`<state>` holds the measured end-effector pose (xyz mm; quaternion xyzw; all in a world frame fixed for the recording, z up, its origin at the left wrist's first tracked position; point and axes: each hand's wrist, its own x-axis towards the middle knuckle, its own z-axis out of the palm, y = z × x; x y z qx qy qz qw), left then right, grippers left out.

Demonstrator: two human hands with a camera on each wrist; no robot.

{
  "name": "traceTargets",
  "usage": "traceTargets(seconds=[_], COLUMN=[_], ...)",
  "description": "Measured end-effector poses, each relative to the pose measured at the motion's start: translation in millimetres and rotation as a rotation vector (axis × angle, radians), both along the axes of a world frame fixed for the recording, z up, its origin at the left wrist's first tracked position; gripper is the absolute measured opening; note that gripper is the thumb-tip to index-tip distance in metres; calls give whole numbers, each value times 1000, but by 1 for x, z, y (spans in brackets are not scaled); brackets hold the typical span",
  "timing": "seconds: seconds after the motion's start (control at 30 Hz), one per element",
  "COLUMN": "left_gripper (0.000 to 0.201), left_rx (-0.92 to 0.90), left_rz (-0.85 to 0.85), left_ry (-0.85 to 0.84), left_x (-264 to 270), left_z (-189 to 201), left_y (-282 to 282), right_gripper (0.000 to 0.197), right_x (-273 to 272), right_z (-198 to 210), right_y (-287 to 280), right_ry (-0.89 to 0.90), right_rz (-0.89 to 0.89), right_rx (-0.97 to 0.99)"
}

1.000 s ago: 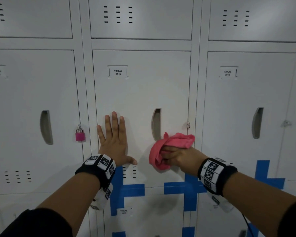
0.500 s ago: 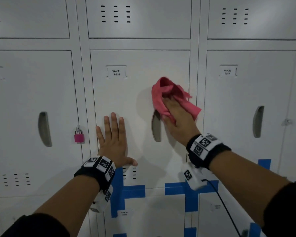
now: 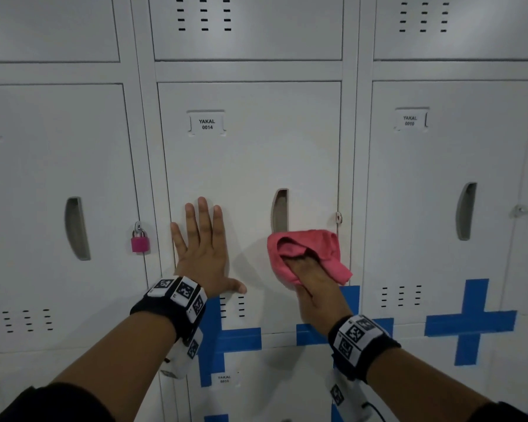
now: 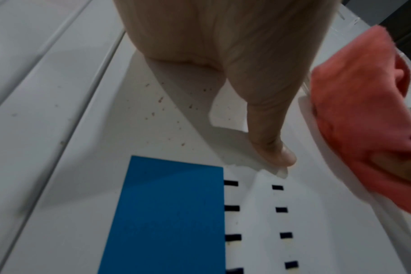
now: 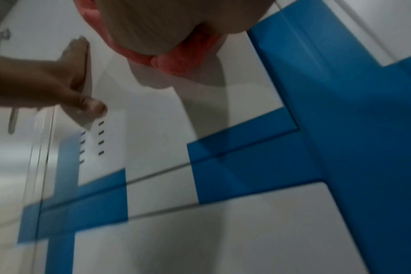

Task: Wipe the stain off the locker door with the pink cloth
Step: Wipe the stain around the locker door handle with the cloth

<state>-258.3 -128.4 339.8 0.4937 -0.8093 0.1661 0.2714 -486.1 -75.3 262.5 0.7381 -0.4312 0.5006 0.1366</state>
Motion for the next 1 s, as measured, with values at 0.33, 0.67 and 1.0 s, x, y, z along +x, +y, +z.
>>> traceTargets(seconds=[0.33,0.67,1.0], left_gripper=[168,167,167], left_rx=[33,32,14], left_rz=[-8,14,10], left_ry=[10,8,-3], left_x=[0,-1,0], left_z=[1,2,2], left_y=[3,5,3], right_gripper=[30,50,53], right_x=[20,45,58], right_z=[41,114,83], right_y=[18,-6,7], right_ry=[-10,68,169], right_rz=[-49,-280,-544], right_rx=[-96,-79,-118])
